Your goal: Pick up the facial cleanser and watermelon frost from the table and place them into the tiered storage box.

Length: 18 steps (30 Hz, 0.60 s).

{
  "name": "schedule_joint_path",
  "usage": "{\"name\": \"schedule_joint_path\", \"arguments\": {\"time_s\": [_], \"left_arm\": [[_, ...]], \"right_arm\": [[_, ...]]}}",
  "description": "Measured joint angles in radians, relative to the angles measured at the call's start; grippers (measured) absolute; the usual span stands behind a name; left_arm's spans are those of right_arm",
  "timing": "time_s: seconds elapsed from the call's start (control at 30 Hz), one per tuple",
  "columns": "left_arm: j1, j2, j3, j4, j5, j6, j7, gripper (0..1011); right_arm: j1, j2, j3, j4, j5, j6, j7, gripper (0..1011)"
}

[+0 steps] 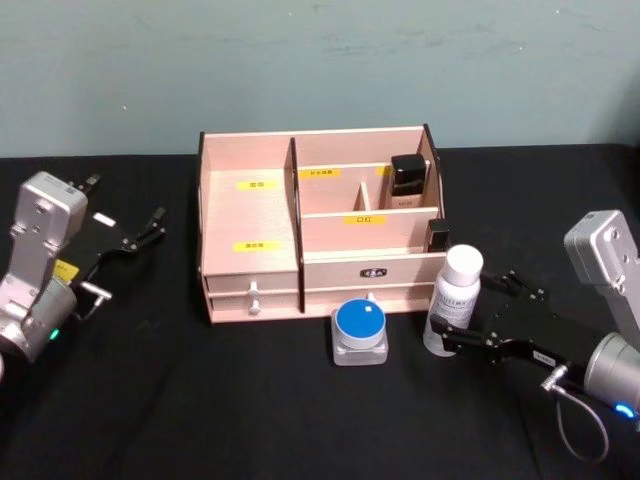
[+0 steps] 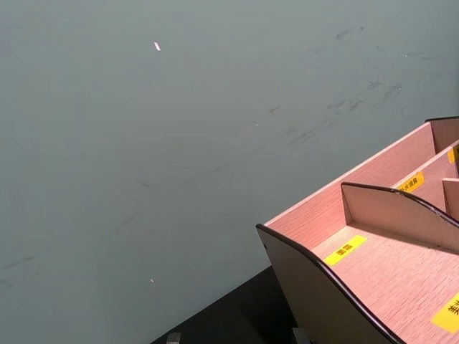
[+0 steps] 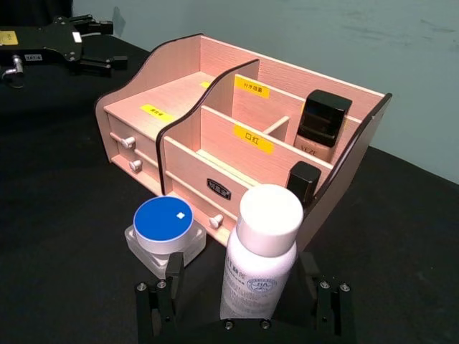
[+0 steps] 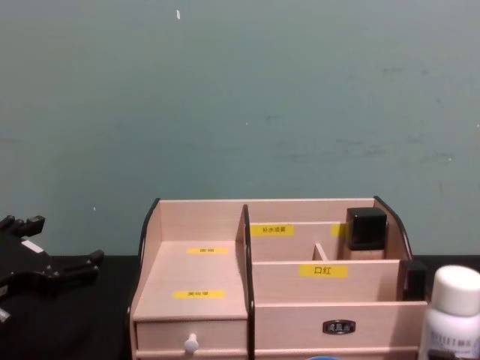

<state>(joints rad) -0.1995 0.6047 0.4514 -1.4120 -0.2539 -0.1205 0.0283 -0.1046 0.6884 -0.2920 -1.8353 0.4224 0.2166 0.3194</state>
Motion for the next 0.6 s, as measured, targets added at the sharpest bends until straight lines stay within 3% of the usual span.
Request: {"name": "schedule_joint_path", "arguments": {"time_s": [0.6], "left_arm": [[0.0, 0.0, 0.0, 0.0, 0.0, 0.0, 0.0, 1001]], "right_arm": [[0.048, -0.064, -0.001, 0.053, -0.033, 0.017, 0.042, 1002]]}}
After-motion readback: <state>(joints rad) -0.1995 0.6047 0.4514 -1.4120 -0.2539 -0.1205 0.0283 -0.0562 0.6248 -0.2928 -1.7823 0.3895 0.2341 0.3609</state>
